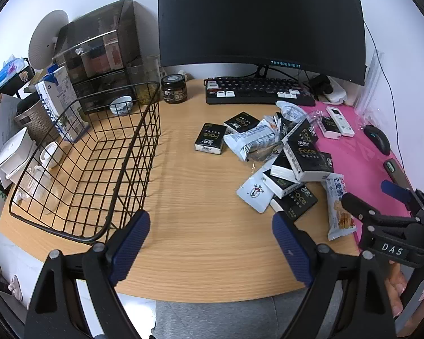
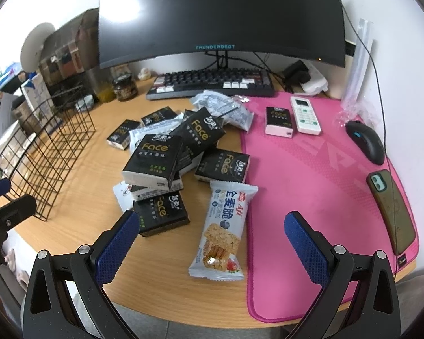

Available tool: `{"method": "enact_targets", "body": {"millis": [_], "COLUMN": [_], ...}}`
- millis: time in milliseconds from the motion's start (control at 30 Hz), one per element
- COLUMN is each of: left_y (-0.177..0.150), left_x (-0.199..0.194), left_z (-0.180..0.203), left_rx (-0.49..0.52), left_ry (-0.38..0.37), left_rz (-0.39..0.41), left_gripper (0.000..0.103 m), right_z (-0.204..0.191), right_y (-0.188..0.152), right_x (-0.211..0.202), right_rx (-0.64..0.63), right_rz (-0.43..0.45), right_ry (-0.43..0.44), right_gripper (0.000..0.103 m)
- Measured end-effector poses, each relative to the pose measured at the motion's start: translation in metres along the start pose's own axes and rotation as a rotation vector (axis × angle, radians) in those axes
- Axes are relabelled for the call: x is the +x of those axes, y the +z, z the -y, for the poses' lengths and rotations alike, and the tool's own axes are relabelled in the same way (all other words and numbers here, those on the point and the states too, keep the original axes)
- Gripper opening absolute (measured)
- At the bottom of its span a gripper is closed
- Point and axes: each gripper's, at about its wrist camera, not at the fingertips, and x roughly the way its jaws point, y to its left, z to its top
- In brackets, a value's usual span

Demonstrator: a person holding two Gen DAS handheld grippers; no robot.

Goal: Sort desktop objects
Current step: 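Grasp the white Aji snack bar with the right gripper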

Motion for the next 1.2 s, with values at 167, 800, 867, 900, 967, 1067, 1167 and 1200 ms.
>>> {"method": "enact_targets", "body": {"millis": [167, 800, 867, 900, 967, 1067, 1167, 1200], "left_y": [0.001, -0.001, -0.001, -0.001, -0.002, -0.004, -0.007, -0.008], "left_x": [0.001, 0.027, 0.032, 0.034, 0.040, 0.047, 0.054, 0.057], "left_z": [-0.003, -0.003, -0.002, -0.001, 0.002, 0.007, 0.017, 0.020], "left_rx": [-0.006, -0.002, 0.002, 0.004, 0.011, 0.028, 0.067, 0.084], "left_ry": [0.004, 0.016, 0.016, 0.016, 0.011, 0.003, -0.009, -0.012], "left_rz": [0.000, -0.049, -0.058, -0.065, -0.077, -0.087, -0.091, -0.093], "left_gripper": [0.088, 0.089, 0.088, 0.088, 0.088, 0.088, 0.088, 0.088], "right_z": [-0.002, 0.005, 0.008, 0.010, 0.014, 0.014, 0.011, 0.009], "right_y": [-0.002, -0.002, -0.002, -0.002, -0.003, -0.005, -0.010, -0.011], "right_x": [0.000, 0.016, 0.020, 0.023, 0.032, 0.048, 0.060, 0.065], "right_rx": [-0.007, -0.011, -0.016, -0.015, -0.003, 0.002, -0.010, -0.015], "right_rz": [-0.001, -0.041, -0.049, -0.058, -0.079, -0.129, -0.157, -0.168], "right_ry": [0.004, 0.024, 0.013, 0.012, 0.017, 0.031, 0.029, 0.030], "right_gripper": [0.103, 0.103, 0.103, 0.103, 0.098, 0.084, 0.078, 0.075]}}
